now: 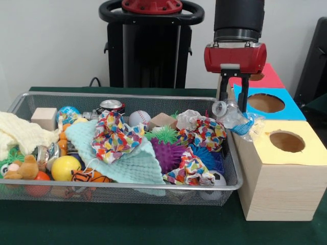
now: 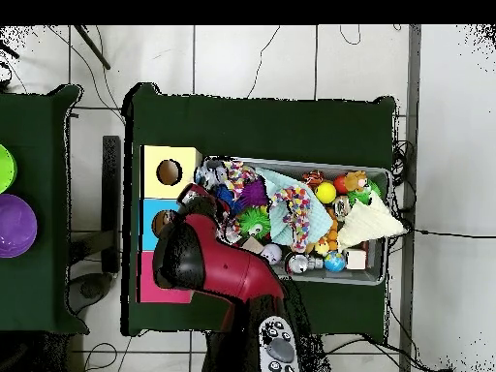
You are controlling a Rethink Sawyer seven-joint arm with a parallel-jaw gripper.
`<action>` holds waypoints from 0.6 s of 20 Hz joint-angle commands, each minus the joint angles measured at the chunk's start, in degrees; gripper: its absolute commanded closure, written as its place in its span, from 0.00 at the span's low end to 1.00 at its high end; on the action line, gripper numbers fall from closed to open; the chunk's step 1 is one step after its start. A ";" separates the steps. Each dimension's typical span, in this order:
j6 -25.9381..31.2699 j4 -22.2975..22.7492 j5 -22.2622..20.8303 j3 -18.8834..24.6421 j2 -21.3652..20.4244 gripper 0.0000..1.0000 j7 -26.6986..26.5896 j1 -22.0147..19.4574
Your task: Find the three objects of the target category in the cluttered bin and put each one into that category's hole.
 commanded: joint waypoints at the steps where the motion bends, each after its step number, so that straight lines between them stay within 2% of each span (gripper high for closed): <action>1: -4.83 6.89 -2.72 0.21 0.98 1.00 12.99 -0.83; 4: -8.02 7.67 -4.35 -0.97 1.49 1.00 12.46 0.30; 8: -7.99 8.71 -4.30 -2.21 0.34 1.00 11.72 1.68; 12: -6.98 10.95 -2.98 -4.09 -2.52 1.00 11.69 4.27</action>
